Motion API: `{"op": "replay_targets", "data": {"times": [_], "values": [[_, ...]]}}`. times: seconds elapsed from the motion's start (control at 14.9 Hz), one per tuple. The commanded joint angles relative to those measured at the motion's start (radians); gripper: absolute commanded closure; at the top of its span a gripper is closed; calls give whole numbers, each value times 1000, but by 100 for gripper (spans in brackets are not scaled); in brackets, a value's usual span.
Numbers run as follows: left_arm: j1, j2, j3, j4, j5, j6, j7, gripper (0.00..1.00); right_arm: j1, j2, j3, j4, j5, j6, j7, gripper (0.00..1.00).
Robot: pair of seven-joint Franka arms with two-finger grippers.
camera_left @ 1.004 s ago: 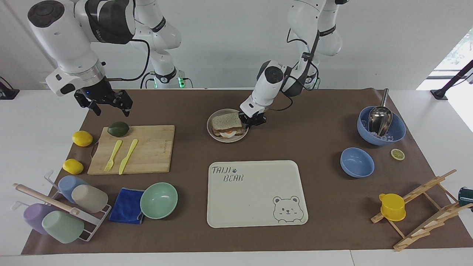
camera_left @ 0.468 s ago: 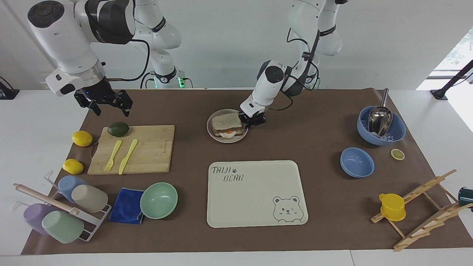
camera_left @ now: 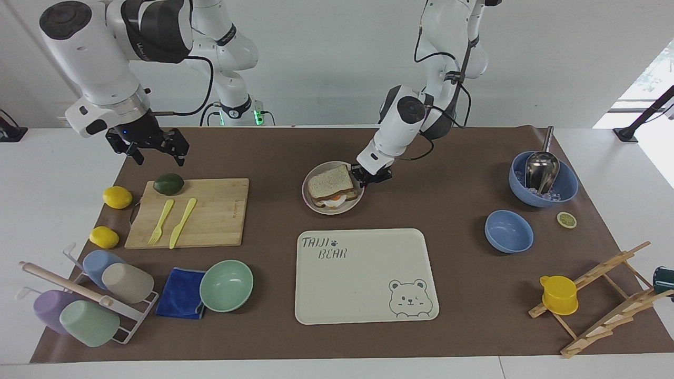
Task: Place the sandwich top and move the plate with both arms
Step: 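Slide the plate onto the bear-print tray with the left gripper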
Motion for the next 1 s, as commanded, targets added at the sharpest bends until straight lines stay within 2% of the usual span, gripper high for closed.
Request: {"op": "replay_targets", "data": {"times": [0.0,0.33,0.54,0.94], "values": [[63,16,0,126,-52,-105,4,100,-3,-12,-1,-12,0,-1,-11,0],[188,115,0,333,-63,-191,0,100,-3,-12,-1,-12,0,-1,-11,0],[230,238,5,517,-58,-268,-7,100,-3,-12,-1,-12,0,-1,-11,0],[258,394,11,656,-46,-260,-7,100,-3,-12,-1,-12,2,-1,-11,0]]}}
